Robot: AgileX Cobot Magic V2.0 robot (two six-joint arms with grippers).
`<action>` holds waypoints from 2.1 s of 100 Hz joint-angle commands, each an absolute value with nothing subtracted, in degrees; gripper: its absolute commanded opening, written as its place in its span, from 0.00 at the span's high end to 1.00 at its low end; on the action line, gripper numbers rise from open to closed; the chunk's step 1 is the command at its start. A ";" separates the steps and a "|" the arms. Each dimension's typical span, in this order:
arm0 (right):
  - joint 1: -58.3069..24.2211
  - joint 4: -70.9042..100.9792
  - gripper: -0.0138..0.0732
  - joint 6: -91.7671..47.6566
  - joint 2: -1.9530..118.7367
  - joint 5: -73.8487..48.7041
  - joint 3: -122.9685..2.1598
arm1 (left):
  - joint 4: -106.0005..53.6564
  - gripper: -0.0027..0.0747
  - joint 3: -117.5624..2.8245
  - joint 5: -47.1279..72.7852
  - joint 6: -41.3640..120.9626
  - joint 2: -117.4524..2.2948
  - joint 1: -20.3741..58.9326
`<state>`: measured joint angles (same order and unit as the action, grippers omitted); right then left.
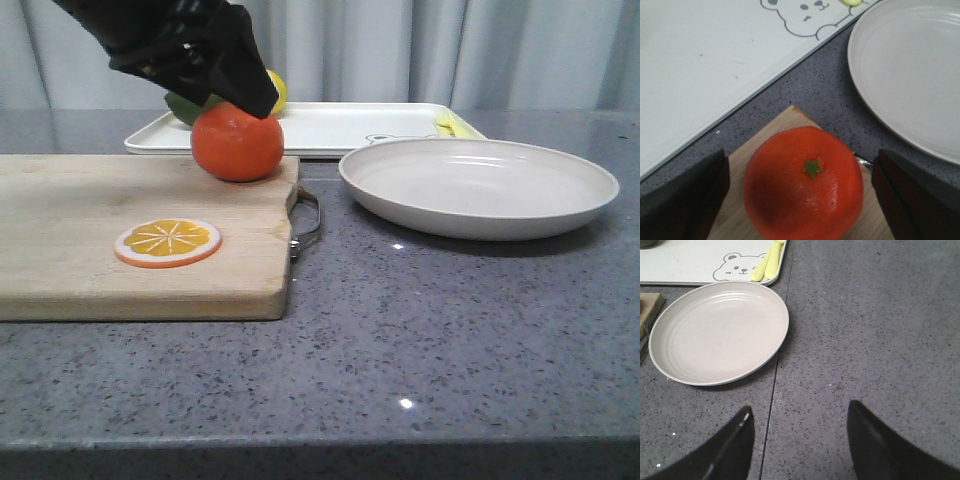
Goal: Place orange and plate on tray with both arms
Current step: 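Lower the left gripper over the orange on the cutting board and grasp it, then lift the orange with the left gripper and carry it over the white plate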
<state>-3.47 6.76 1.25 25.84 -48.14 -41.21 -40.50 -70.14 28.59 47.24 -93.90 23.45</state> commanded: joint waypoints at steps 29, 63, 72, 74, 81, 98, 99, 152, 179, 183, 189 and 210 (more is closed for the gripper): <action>-3.46 7.09 0.35 0.79 26.67 -43.84 -43.13 | -41.89 0.23 -71.88 26.23 47.38 -94.51 23.87; -3.46 7.09 0.35 0.79 26.67 -43.84 -43.13 | -41.89 0.24 -71.88 26.91 47.38 -94.63 23.87; -3.46 7.09 0.35 0.79 26.67 -43.84 -43.13 | -41.89 0.24 -71.88 26.91 47.38 -94.63 23.87; -3.46 7.09 0.35 0.79 26.67 -43.84 -43.13 | -41.89 0.24 -71.88 26.91 47.38 -94.63 23.87; -3.46 7.09 0.35 0.79 26.67 -43.84 -43.13 | -41.89 0.29 -71.88 26.91 47.38 -94.63 23.87; -3.46 7.09 0.35 0.79 26.67 -43.84 -43.13 | -41.89 0.59 -71.88 27.20 47.38 -94.63 23.87; -3.46 7.09 0.35 0.79 26.67 -43.84 -43.13 | -41.89 0.59 -71.88 27.34 47.38 -94.63 23.87; -3.46 7.09 0.35 0.74 26.67 -43.84 -43.13 | -44.23 0.78 -77.34 37.28 47.38 -94.40 24.44; -3.46 7.09 0.35 0.74 26.67 -43.78 -43.13 | -44.23 0.78 -84.93 36.73 47.38 -94.76 31.21; -3.46 7.09 0.35 0.74 26.67 -43.78 -43.13 | -44.13 0.78 -85.81 35.89 47.38 -95.04 32.29; -3.46 7.09 0.35 0.74 26.67 -43.78 -43.13 | -44.03 0.78 -86.81 34.82 47.38 -95.50 33.61; -3.46 7.09 0.35 0.74 26.67 -43.78 -43.13 | -44.03 0.78 -89.22 32.92 47.38 -99.74 37.18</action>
<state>-3.47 6.76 1.25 25.84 -48.14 -41.21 -41.86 -86.97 36.31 47.24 -100.67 35.83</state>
